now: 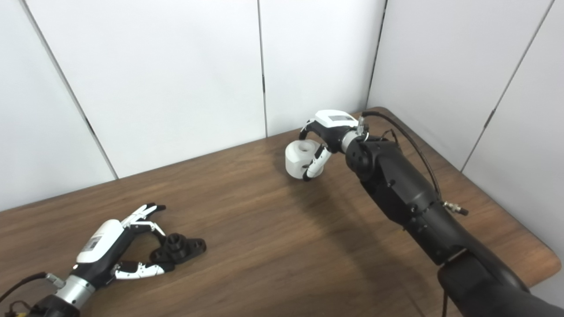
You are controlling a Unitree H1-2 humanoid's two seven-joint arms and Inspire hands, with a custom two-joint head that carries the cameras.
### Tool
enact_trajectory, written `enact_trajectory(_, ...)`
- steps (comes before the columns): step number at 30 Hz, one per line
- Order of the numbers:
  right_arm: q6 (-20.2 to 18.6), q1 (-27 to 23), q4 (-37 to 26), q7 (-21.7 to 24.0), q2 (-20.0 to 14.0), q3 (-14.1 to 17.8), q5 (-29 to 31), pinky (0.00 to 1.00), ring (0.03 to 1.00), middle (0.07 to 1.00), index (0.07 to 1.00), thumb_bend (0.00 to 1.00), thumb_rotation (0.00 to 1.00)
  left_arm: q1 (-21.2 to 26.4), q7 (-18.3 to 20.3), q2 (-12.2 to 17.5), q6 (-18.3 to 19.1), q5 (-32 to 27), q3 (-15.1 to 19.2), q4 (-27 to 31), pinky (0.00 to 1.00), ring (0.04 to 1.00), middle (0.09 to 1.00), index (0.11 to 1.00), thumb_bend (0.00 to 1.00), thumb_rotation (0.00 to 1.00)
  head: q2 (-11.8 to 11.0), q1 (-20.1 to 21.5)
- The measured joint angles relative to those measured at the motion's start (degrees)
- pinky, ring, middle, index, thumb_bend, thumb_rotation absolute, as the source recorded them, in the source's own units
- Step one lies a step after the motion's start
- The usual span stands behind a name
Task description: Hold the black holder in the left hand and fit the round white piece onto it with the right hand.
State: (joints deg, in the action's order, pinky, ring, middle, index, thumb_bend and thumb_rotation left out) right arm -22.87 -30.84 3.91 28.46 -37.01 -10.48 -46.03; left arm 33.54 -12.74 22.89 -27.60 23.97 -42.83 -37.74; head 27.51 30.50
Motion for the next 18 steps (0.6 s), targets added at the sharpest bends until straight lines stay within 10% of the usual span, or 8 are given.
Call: enact_trajectory(18, 1.16, 0.25, 3.09, -3.4, 0.15, -0.91, 0.5, 0.91, 0.954, 0.919, 0.771, 0.9, 0.29, -0.08, -0.74, 0.1, 0.0, 0.06, -0.48, 0.07, 0.89, 0.969, 0.929, 0.483, 0.52, 0.07, 0.44, -0.79)
